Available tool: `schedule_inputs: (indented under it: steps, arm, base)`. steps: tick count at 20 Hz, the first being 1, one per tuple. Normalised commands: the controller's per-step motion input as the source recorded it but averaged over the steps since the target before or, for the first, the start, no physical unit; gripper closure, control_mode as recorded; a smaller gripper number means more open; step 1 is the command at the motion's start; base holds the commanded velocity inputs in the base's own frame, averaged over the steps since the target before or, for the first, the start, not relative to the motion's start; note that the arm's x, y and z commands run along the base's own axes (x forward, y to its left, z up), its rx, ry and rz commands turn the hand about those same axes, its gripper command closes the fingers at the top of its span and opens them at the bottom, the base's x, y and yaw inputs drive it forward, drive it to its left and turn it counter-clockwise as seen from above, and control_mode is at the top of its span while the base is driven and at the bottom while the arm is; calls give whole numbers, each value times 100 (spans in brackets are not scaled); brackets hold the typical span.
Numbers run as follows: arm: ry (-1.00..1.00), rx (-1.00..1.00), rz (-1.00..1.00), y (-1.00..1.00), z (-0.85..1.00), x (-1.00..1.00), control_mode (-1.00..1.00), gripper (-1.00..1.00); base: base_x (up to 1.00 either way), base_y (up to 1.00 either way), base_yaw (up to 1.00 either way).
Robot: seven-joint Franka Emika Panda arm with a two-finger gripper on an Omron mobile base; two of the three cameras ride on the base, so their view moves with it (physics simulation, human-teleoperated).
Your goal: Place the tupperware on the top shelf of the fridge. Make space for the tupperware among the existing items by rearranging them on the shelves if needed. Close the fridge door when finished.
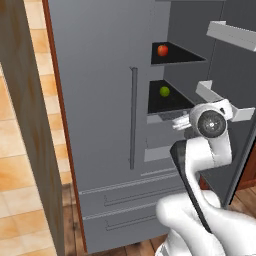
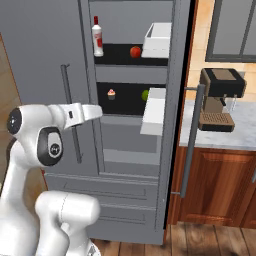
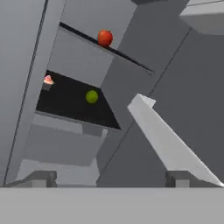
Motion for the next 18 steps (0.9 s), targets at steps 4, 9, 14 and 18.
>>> schedule_inputs:
  steps: [4,9,14,18]
  arm:
    - [0,76,2,-100,0,-78,-100,-100]
    - [-4,69,2,-97,-2,-50,-100,-100]
    - [-10,54,-2,-58,-2,-32,-100,-100]
    - [0,29,0,-77,-13,-31,-100,-100]
  base:
    - [0,0,0]
    - [0,0,0]
    - [0,0,0]
    - [0,0,0]
